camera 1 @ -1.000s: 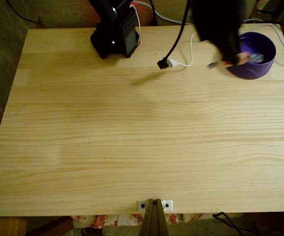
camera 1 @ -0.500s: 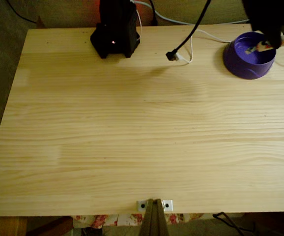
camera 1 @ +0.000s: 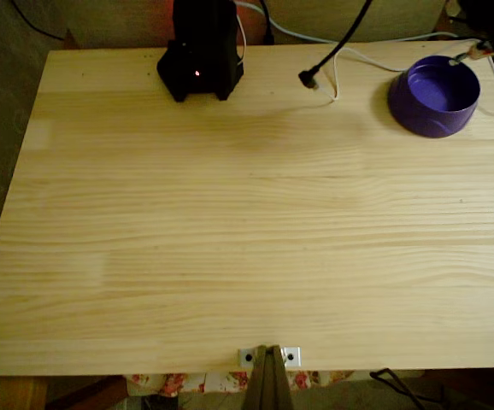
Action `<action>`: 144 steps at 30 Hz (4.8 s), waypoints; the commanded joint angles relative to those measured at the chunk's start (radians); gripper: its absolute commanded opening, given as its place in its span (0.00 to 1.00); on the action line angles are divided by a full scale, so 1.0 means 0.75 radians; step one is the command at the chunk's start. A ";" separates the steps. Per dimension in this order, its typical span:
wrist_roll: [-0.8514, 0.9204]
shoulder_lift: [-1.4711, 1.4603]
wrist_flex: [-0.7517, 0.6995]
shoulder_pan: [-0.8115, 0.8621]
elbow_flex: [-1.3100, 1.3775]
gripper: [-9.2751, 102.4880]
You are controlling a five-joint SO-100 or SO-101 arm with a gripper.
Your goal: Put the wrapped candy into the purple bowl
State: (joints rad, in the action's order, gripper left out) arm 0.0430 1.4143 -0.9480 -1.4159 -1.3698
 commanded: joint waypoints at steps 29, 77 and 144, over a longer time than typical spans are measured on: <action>0.025 0.070 -0.041 -0.025 0.041 0.18; -0.127 0.855 -0.035 1.088 -0.622 0.07; -0.049 2.323 0.137 1.921 -2.184 0.08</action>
State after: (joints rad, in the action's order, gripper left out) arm 0.0015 3.1462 -0.8437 0.0245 -3.0265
